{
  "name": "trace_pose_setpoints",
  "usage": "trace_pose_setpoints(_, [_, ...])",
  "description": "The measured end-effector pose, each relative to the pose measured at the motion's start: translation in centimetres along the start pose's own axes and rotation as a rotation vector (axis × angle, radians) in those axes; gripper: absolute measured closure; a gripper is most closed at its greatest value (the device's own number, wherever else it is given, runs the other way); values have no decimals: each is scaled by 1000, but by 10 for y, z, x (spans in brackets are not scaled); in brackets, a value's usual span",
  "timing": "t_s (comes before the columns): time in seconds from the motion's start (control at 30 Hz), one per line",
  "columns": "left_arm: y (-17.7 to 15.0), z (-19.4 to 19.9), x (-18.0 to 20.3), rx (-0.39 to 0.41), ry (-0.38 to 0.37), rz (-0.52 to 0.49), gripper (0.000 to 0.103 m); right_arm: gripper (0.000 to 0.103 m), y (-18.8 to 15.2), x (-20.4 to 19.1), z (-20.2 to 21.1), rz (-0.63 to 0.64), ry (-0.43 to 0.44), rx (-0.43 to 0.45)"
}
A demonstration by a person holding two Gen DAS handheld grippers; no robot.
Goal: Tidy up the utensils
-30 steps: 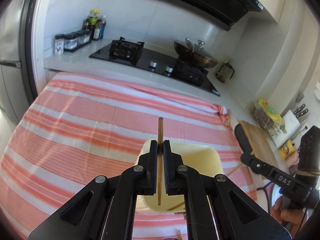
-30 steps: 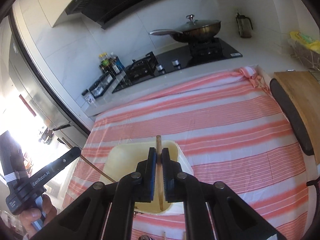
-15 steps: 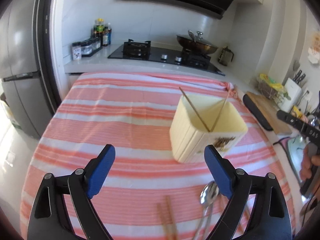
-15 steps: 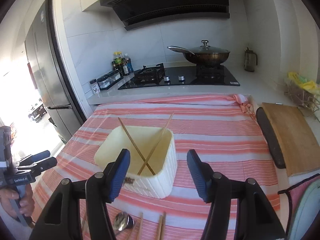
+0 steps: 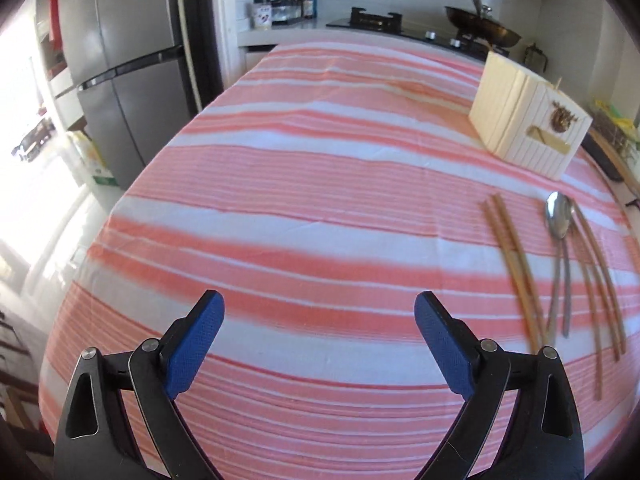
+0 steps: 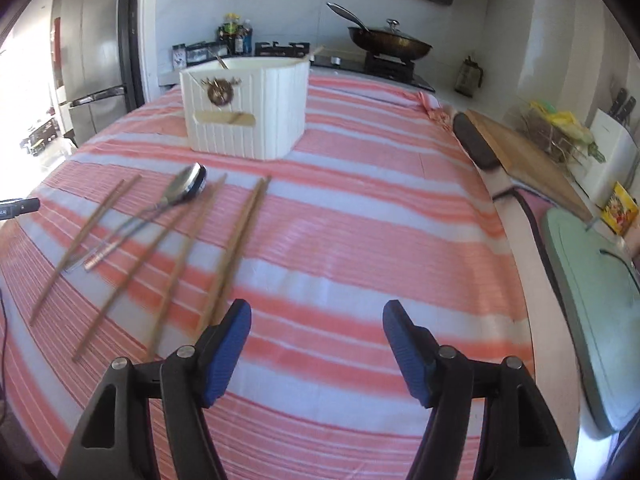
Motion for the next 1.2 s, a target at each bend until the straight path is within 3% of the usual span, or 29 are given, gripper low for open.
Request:
trace_pose_setpoints(0.3, [1,-21,14,-48,37,-40,1,33,-29,17,-28,-60,-28,-72])
trace_pose_setpoints(0.57, [4,-26,11,-55,36,38,0,26,-29,30,-33,-128,62,-82])
trace_pose_setpoints(0.8, [11,-29,12,-93,52,108,0,25,-29,27,-33,-120,56,-84])
trace_pose_setpoints(1.2, [13,-30,12,-119,53,98,0,24,-29,28,-33,-118,54,-84])
Point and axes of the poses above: each gripper's, at about its wrist camera, not at the fingertips, and z roughly against the way its jaws point, x to its right, y to its top, the point moved 2 cm from there along -z, roughly the way its jaws point, and after that the axes turned 13 degrees about -x, right-handed, at the moved point
